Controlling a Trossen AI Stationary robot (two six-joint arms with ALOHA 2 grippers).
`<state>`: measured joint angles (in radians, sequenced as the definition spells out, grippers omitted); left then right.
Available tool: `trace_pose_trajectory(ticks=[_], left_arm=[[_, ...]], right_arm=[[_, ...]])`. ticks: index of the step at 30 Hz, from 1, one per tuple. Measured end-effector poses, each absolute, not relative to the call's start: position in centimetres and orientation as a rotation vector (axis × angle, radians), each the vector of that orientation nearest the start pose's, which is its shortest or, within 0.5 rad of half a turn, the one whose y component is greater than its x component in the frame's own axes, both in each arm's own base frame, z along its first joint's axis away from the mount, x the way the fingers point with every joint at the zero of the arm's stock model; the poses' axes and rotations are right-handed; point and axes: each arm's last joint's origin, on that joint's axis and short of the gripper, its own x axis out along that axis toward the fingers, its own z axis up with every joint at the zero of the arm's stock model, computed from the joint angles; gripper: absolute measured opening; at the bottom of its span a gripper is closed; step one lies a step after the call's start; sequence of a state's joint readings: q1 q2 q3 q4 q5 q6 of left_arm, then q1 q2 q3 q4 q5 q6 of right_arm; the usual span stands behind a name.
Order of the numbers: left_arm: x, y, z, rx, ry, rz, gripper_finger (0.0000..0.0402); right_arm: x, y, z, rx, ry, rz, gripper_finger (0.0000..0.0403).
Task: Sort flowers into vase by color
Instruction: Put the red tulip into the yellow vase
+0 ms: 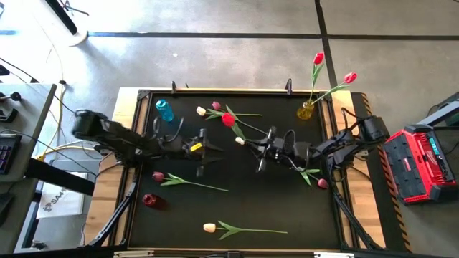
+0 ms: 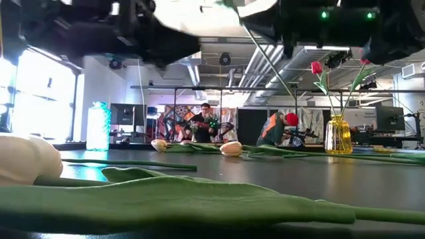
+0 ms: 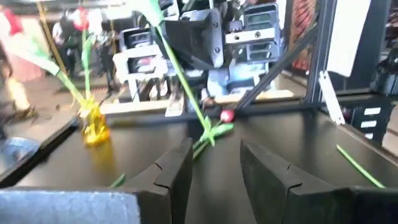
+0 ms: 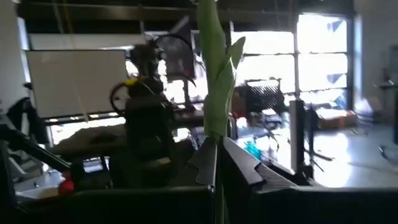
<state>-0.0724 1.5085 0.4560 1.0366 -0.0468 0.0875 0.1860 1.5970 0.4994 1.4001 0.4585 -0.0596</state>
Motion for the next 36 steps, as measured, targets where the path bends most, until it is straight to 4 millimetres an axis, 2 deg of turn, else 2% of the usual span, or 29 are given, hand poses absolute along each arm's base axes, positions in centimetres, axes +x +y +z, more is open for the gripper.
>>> trace_pose_trajectory(ticks=[7, 11, 22, 29, 36], left_arm=[[32.2, -2.1, 18.3, 0.137, -0.041, -0.059, 0.0148], [33.7, -2.2, 18.8, 0.148, -0.067, -0.068, 0.0160], [34.8, -2.3, 20.0, 0.236, -0.119, -0.088, 0.0154], [35.6, -1.4, 21.2, 0.196, -0.159, -0.190, 0.0113], [35.6, -0.8, 20.5, 0.173, -0.082, -0.246, 0.0055]], right_arm=[[28.9, 4.6, 22.0, -0.014, -0.334, -0.164, 0.0000], [29.1, 4.7, 22.4, -0.033, -0.346, -0.157, 0.0000], [29.3, 5.0, 22.2, -0.031, -0.350, -0.075, 0.0000], [29.2, 5.1, 22.3, -0.041, -0.371, -0.012, 0.0000], [29.2, 5.2, 22.3, -0.059, -0.371, -0.014, 0.0000]])
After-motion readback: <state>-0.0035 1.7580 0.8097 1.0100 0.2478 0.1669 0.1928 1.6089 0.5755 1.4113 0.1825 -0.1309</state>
